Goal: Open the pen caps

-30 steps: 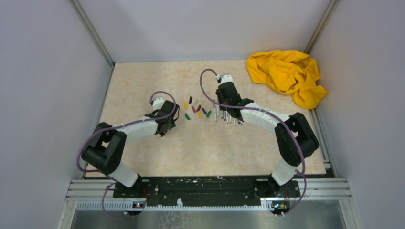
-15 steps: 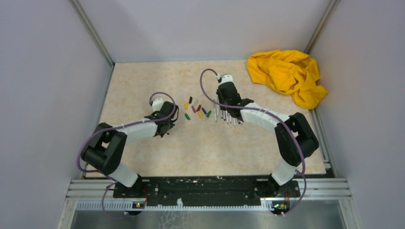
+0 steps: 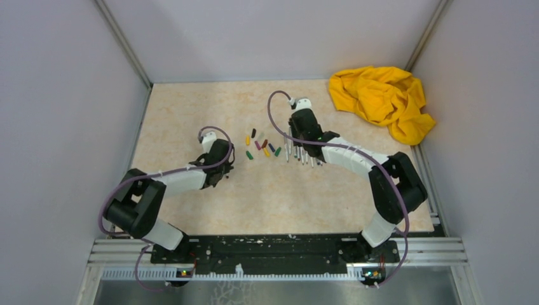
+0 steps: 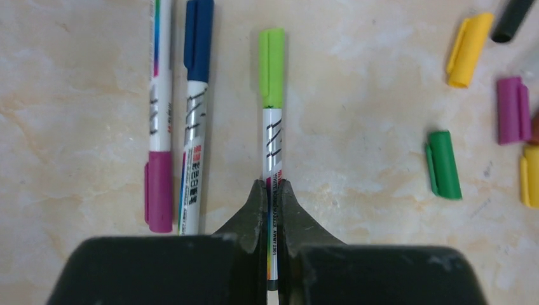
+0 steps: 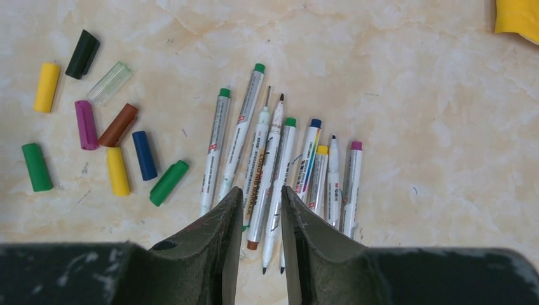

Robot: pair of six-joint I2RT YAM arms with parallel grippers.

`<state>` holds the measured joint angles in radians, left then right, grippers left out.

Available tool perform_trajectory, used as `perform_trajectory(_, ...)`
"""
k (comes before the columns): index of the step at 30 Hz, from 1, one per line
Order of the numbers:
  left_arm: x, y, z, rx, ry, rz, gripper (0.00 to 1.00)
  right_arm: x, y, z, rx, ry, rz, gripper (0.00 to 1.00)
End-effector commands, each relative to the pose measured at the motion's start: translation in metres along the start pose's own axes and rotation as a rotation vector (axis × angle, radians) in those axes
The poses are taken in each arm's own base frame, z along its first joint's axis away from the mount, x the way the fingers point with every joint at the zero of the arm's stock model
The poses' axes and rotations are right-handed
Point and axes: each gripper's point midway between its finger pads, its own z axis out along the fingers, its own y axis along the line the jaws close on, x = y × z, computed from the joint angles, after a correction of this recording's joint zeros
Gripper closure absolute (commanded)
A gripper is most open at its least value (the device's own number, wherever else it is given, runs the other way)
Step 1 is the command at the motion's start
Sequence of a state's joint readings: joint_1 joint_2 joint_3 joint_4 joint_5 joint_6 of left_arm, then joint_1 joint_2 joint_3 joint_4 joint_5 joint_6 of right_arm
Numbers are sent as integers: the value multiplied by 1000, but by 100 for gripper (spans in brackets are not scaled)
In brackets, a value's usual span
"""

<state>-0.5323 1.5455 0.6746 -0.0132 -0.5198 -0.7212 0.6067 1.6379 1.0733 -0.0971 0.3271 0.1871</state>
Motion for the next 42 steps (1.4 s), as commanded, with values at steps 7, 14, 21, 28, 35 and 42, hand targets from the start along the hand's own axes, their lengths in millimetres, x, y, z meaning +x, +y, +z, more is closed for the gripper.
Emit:
perform_trajectory(7,-2,-72,-65,603,-46,46,100,-76,45,-37,-393,-214,235,58)
perform_trajectory(14,-10,-117,-109,899,-61,97,100,-83,64,-43,-579,-235,282,57)
perform_trajectory(21,-5,-141,-127,1031,-34,111,100,-74,83,-49,-745,-233,341,56)
perform_trajectory(28,-9,-151,-129,1048,-41,90,100,-64,91,-50,-802,-220,383,56)
perform_trajectory(35,-16,-161,-132,1068,-51,64,100,-53,93,-47,-808,-200,396,56)
perform_trajectory(42,-19,-164,-136,1086,-54,49,100,-48,95,-44,-820,-192,407,56)
